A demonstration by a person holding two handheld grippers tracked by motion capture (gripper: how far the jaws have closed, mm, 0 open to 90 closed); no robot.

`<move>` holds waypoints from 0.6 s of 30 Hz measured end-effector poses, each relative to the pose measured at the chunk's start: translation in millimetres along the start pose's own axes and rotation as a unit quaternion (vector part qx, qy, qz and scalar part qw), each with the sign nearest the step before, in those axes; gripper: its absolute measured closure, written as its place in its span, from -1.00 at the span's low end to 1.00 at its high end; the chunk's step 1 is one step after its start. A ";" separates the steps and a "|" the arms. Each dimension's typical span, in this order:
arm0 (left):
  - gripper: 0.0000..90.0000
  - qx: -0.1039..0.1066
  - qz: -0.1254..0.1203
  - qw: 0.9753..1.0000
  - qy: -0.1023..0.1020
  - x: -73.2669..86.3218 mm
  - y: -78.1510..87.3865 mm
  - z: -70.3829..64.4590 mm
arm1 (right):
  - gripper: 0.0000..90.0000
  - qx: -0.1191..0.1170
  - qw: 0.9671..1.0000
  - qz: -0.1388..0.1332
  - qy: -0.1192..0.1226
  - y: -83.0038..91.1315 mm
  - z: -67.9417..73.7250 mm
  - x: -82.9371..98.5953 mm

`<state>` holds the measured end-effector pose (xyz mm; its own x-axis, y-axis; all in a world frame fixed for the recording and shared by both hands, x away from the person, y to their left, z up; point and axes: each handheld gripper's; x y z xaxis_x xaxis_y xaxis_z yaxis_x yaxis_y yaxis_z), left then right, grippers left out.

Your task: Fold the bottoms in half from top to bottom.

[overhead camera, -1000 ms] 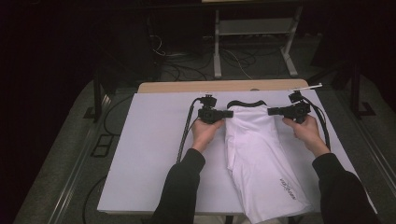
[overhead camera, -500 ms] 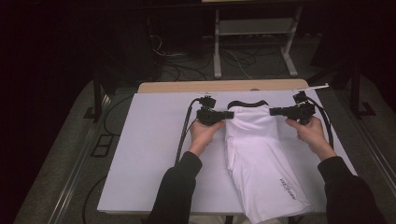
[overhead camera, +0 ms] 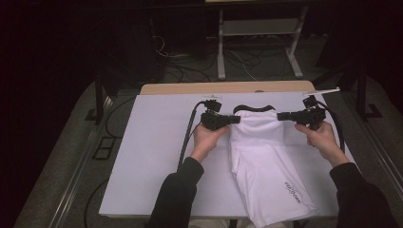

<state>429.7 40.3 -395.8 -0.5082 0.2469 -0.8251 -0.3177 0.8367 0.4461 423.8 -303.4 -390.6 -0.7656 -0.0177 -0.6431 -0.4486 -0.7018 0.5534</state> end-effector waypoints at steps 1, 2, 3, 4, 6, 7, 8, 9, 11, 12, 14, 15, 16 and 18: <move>0.95 0.001 0.000 1.000 -0.002 0.0 0.8 -1.3 | 0.97 -0.001 1.000 -0.001 0.000 1.3 0.3 0.6; 0.95 0.002 -0.002 1.000 -0.003 0.0 1.1 -2.6 | 0.96 -0.003 1.000 -0.002 0.001 2.4 0.7 1.2; 0.95 0.004 -0.002 1.000 -0.006 0.0 1.7 -4.0 | 0.97 -0.003 1.000 -0.002 0.001 3.3 1.2 1.7; 0.95 0.005 -0.002 1.000 -0.007 0.3 2.3 -6.4 | 0.97 -0.003 1.000 -0.002 0.002 4.6 1.6 2.4; 0.95 0.008 -0.002 1.000 -0.010 0.9 3.2 -9.7 | 0.96 -0.005 1.000 -0.004 0.002 6.9 2.2 4.4; 0.95 0.010 -0.001 1.000 -0.013 1.3 3.8 -11.8 | 0.97 -0.006 1.000 -0.004 0.002 8.3 2.7 5.6; 0.95 0.011 0.000 1.000 -0.017 1.4 4.5 -14.5 | 0.96 -0.006 1.000 -0.004 0.003 9.4 2.9 6.8; 0.95 0.013 0.000 1.000 -0.017 1.5 5.0 -16.1 | 0.97 -0.006 1.000 -0.004 0.005 10.9 3.5 8.2; 0.95 0.016 -0.002 1.000 -0.023 1.3 7.1 -20.8 | 0.96 -0.008 1.000 -0.006 0.006 14.0 4.7 10.4; 0.95 0.018 -0.001 1.000 -0.025 1.3 7.8 -22.2 | 0.96 -0.009 1.000 -0.008 0.006 15.3 5.1 11.6; 0.95 0.020 -0.001 0.999 -0.030 1.7 9.3 -26.7 | 0.96 -0.010 1.000 -0.009 0.007 17.5 5.9 13.8; 0.95 0.022 -0.001 0.999 -0.031 2.0 9.8 -28.1 | 0.96 -0.012 1.000 -0.010 0.007 18.8 6.5 15.3; 0.95 0.022 0.000 0.999 -0.032 2.4 10.1 -29.3 | 0.96 -0.012 1.000 -0.010 0.007 19.9 7.1 16.7; 0.95 0.025 0.000 0.999 -0.034 3.6 10.4 -31.4 | 0.96 -0.012 1.000 -0.010 0.008 21.0 7.5 18.9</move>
Point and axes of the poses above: each handheld gripper's, and its own axes: y roughly backward along the jaws, x roughly out of its underside, z roughly to its left, and after that the axes turned 10 degrees about -y, right-handed
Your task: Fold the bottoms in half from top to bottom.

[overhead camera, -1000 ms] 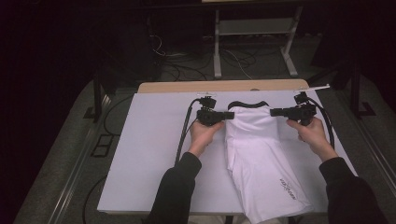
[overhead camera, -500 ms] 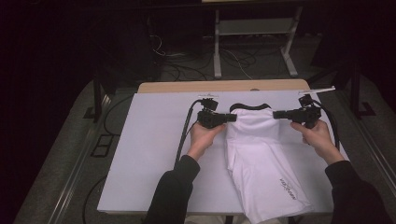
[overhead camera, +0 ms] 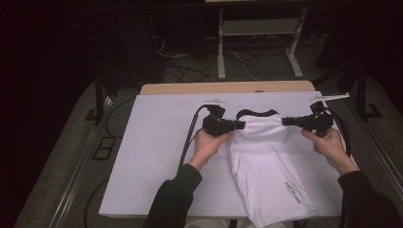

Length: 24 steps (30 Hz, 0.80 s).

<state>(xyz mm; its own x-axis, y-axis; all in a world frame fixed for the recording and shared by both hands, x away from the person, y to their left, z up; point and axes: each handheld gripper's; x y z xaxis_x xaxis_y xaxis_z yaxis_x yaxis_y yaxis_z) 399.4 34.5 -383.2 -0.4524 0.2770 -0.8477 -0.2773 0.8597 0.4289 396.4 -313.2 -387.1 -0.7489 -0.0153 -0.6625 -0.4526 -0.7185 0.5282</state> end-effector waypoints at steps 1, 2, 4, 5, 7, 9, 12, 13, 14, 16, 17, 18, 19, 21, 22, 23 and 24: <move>0.95 0.001 0.001 1.000 0.000 0.6 0.0 -0.6 | 0.96 -0.001 1.000 0.000 0.000 0.6 0.1 1.2; 0.95 0.001 0.000 1.000 -0.001 1.4 -0.3 -1.3 | 0.96 -0.002 1.000 -0.001 0.000 1.1 0.1 2.5; 0.95 0.005 0.001 1.000 -0.002 2.7 0.0 -2.3 | 0.96 -0.003 1.000 -0.002 -0.003 1.7 0.0 5.1; 0.95 0.006 0.001 1.000 -0.003 3.3 0.1 -3.2 | 0.96 -0.003 1.000 -0.003 -0.002 1.9 -0.5 6.5; 0.95 0.010 0.001 1.000 -0.005 4.4 1.1 -5.9 | 0.96 -0.005 1.000 -0.003 -0.005 2.6 -0.3 9.4; 0.95 0.014 0.001 1.000 -0.009 5.5 2.1 -9.3 | 0.96 -0.006 1.000 -0.003 -0.003 3.7 0.1 11.9; 0.95 0.020 0.003 1.000 -0.017 7.0 4.0 -15.5 | 0.96 -0.007 1.000 -0.003 -0.001 6.4 2.3 14.5; 0.95 0.022 0.003 1.000 -0.019 7.8 4.6 -17.3 | 0.96 -0.007 1.000 -0.002 0.001 7.4 3.3 15.5; 0.95 0.024 0.003 1.000 -0.018 8.6 5.2 -18.7 | 0.97 -0.008 1.000 -0.002 0.001 8.2 4.0 16.5; 0.95 0.030 0.003 0.999 -0.021 11.1 6.6 -22.3 | 0.96 -0.010 1.000 -0.001 0.003 9.8 5.2 18.6; 0.95 0.031 0.003 0.999 -0.023 12.0 7.0 -23.4 | 0.96 -0.012 1.000 0.000 0.002 10.7 5.9 20.2; 0.95 0.035 0.004 0.999 -0.025 13.5 7.4 -25.5 | 0.96 -0.012 1.000 0.001 0.003 11.2 6.3 21.3; 0.95 0.036 0.006 0.999 -0.027 14.5 7.9 -27.0 | 0.96 -0.013 1.000 0.003 0.004 11.8 6.9 22.9; 0.95 0.040 0.006 0.999 -0.028 16.9 8.5 -29.9 | 0.96 -0.014 1.000 0.005 0.005 12.8 8.1 25.0; 0.95 0.042 0.006 0.999 -0.027 17.9 8.6 -31.0 | 0.96 -0.013 1.000 0.007 0.006 13.5 8.7 26.4; 0.94 0.045 0.007 0.999 -0.029 19.5 8.7 -32.6 | 0.96 -0.014 1.000 0.008 0.005 13.9 9.0 27.2; 0.95 0.046 0.008 0.998 -0.031 20.5 8.7 -33.4 | 0.96 -0.015 1.000 0.009 0.005 14.4 9.0 28.6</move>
Point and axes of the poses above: each handheld gripper's, and its own axes: y roughly backward along the jaws, x roughly out of its underside, z roughly to its left, and after that the axes turned 10 degrees about -y, right-handed
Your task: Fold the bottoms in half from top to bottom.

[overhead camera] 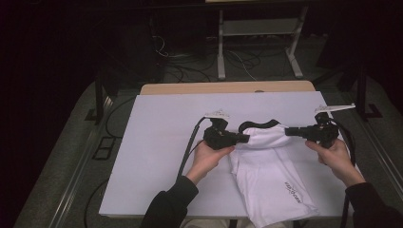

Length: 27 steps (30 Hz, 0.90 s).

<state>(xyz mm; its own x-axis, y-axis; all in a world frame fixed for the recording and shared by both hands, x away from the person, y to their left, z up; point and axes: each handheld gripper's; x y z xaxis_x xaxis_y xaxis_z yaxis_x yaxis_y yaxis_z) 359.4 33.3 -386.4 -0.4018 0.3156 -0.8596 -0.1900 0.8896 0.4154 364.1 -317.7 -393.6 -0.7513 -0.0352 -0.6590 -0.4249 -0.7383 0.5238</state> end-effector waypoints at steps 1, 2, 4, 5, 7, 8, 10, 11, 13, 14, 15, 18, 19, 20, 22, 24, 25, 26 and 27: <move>0.95 0.003 0.002 1.000 0.000 1.5 -0.1 -1.5 | 0.96 -0.001 1.000 0.000 0.000 0.2 0.1 0.9; 0.94 0.005 0.001 1.000 0.001 2.5 -0.3 -2.4 | 0.96 -0.001 1.000 0.003 -0.001 0.5 0.3 2.4; 0.94 0.007 0.005 1.000 -0.001 4.6 -0.5 -4.4 | 0.96 -0.002 1.000 0.005 -0.001 0.7 0.0 4.2; 0.94 0.008 0.006 1.000 -0.002 5.5 -0.4 -5.6 | 0.96 -0.002 1.000 0.007 -0.001 1.0 0.2 5.3; 0.94 0.011 0.006 1.000 -0.003 7.0 -0.3 -7.2 | 0.96 -0.002 1.000 0.010 -0.001 1.2 0.5 7.1; 0.94 0.011 0.007 1.000 -0.004 7.5 -0.3 -8.1 | 0.96 -0.002 1.000 0.011 0.000 1.2 0.8 7.9; 0.94 0.013 0.009 1.000 -0.007 8.2 -0.2 -9.3 | 0.96 -0.003 1.000 0.013 0.000 1.8 1.3 9.2; 0.94 0.014 0.009 1.000 -0.007 8.5 -0.2 -10.2 | 0.96 -0.003 1.000 0.014 0.000 2.1 1.6 9.9; 0.94 0.015 0.011 1.000 -0.008 9.2 0.0 -11.9 | 0.96 -0.003 1.000 0.015 0.002 2.3 2.0 11.4; 0.94 0.017 0.011 1.000 -0.010 9.7 0.1 -12.8 | 0.96 -0.005 1.000 0.016 0.001 2.7 2.2 12.3; 0.94 0.018 0.011 1.000 -0.011 10.7 0.0 -14.0 | 0.96 -0.005 1.000 0.018 0.001 2.9 2.4 13.2; 0.94 0.021 0.012 1.000 -0.013 13.7 -1.1 -15.7 | 0.96 -0.006 1.000 0.020 0.000 3.5 2.7 16.1; 0.94 0.021 0.013 1.000 -0.013 15.1 -1.4 -16.0 | 0.96 -0.006 1.000 0.022 0.000 3.7 2.9 16.9; 0.94 0.022 0.011 1.000 -0.012 16.5 -1.7 -16.0 | 0.96 -0.005 1.000 0.023 0.000 3.7 2.9 17.6; 0.94 0.025 0.012 1.000 -0.012 19.3 -1.6 -15.9 | 0.96 -0.006 1.000 0.025 -0.001 3.5 2.6 19.2; 0.94 0.024 0.012 1.000 -0.012 22.0 -1.6 -16.1 | 0.96 -0.007 1.000 0.030 -0.002 2.8 2.4 21.5; 0.94 0.026 0.013 1.000 -0.013 23.0 -1.6 -16.2 | 0.96 -0.007 0.999 0.034 -0.002 2.1 2.2 22.7; 0.94 0.026 0.014 0.999 -0.014 23.7 -1.8 -16.5 | 0.96 -0.007 0.999 0.035 -0.002 1.9 2.2 23.7; 0.94 0.026 0.016 0.999 -0.017 24.6 -2.0 -17.1 | 0.96 -0.007 0.999 0.036 -0.001 1.8 2.2 24.3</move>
Point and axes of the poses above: each handheld gripper's, and its own axes: y roughly backward along the jaws, x roughly out of its underside, z roughly to its left, and after that the axes turned 10 degrees about -y, right-handed
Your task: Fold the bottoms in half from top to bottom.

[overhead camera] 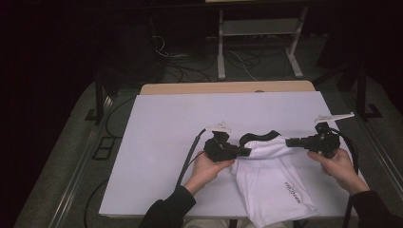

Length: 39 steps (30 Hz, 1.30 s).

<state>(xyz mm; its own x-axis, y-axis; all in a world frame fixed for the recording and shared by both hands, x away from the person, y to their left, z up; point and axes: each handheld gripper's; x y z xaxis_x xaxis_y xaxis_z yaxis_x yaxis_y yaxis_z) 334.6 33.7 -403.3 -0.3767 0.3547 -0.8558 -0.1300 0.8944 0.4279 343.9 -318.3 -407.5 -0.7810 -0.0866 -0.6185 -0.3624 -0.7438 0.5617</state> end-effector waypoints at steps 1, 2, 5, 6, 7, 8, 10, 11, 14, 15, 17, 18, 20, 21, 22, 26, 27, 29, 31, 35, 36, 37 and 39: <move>0.94 0.000 0.000 1.000 0.000 1.1 -0.6 -0.9 | 0.96 -0.001 1.000 0.003 -0.001 -0.2 0.2 0.8; 0.94 0.001 0.001 1.000 -0.001 2.4 -1.2 -1.7 | 0.96 0.000 1.000 0.004 0.000 -0.3 0.1 1.5; 0.94 0.005 0.006 1.000 -0.005 5.0 -3.0 -3.6 | 0.96 -0.001 1.000 0.010 -0.002 -0.3 -0.1 4.1; 0.94 0.005 0.007 1.000 -0.006 5.6 -3.7 -4.2 | 0.96 -0.001 1.000 0.012 -0.003 -0.3 -0.2 5.4; 0.94 0.006 0.008 1.000 -0.007 6.1 -4.1 -4.6 | 0.96 -0.001 1.000 0.013 -0.003 -0.2 -0.4 6.6; 0.94 0.007 0.010 1.000 -0.008 7.0 -5.1 -5.1 | 0.96 -0.001 1.000 0.014 -0.003 -0.2 -0.7 7.5; 0.94 0.008 0.014 1.000 -0.010 8.5 -6.7 -5.8 | 0.96 -0.001 1.000 0.018 -0.005 -0.1 -1.7 10.0; 0.94 0.009 0.015 1.000 -0.010 9.1 -7.2 -6.0 | 0.96 0.000 1.000 0.021 -0.006 -0.1 -2.3 11.5; 0.94 0.012 0.020 1.000 -0.012 11.9 -9.2 -7.7 | 0.96 -0.002 1.000 0.024 -0.008 0.3 -3.1 13.8; 0.94 0.012 0.022 1.000 -0.013 12.5 -9.4 -8.0 | 0.96 -0.003 1.000 0.025 -0.008 0.3 -3.4 14.9; 0.94 0.013 0.025 1.000 -0.012 14.3 -9.8 -9.0 | 0.96 -0.004 0.999 0.030 -0.010 -0.1 -3.7 16.7; 0.94 0.014 0.026 0.999 -0.014 15.3 -9.7 -9.1 | 0.96 -0.003 0.999 0.031 -0.010 -0.3 -3.7 17.4; 0.94 0.016 0.029 0.999 -0.014 17.1 -9.3 -10.1 | 0.96 -0.004 0.999 0.035 -0.012 -0.7 -3.2 19.1; 0.94 0.016 0.029 0.999 -0.014 17.7 -9.3 -10.7 | 0.96 -0.005 0.999 0.036 -0.010 -0.6 -3.1 19.9; 0.94 0.017 0.030 0.999 -0.014 18.4 -9.2 -11.3 | 0.96 -0.006 0.999 0.037 -0.011 -0.4 -2.9 20.4; 0.94 0.022 0.035 0.999 -0.017 20.4 -9.7 -15.3 | 0.96 -0.008 0.999 0.040 -0.012 0.1 -1.7 23.3; 0.94 0.023 0.037 0.999 -0.018 20.9 -9.5 -16.2 | 0.96 -0.008 0.999 0.042 -0.013 0.3 -1.3 23.9; 0.94 0.026 0.039 0.999 -0.020 22.0 -9.0 -18.4 | 0.96 -0.009 0.999 0.044 -0.011 0.6 -0.2 25.6; 0.94 0.027 0.041 0.999 -0.022 23.1 -8.1 -20.2 | 0.96 -0.011 0.999 0.045 -0.012 1.1 1.5 27.5; 0.94 0.031 0.044 0.998 -0.024 25.7 -5.9 -23.4 | 0.96 -0.015 0.999 0.050 -0.010 2.0 4.5 32.0; 0.94 0.033 0.046 0.998 -0.025 26.8 -5.7 -24.2 | 0.96 -0.015 0.999 0.051 -0.010 2.1 5.1 32.7; 0.94 0.033 0.047 0.998 -0.025 27.3 -5.5 -24.7 | 0.96 -0.016 0.998 0.053 -0.009 2.4 6.2 34.1; 0.94 0.035 0.050 0.998 -0.027 28.7 -5.2 -25.9 | 0.96 -0.017 0.998 0.055 -0.008 2.8 7.4 35.8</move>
<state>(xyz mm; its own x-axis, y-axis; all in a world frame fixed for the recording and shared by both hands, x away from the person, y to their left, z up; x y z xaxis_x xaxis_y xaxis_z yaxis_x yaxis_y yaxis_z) 300.7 32.1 -422.6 -0.3337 0.4559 -0.8251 -0.0290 0.8699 0.4924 311.1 -318.6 -424.0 -0.8232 -0.1591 -0.5449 -0.2567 -0.7518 0.6073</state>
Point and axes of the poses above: each handheld gripper's, and its own axes: y roughly backward along the jaws, x roughly out of its underside, z roughly to its left, and after that the axes turned 10 degrees about -y, right-handed
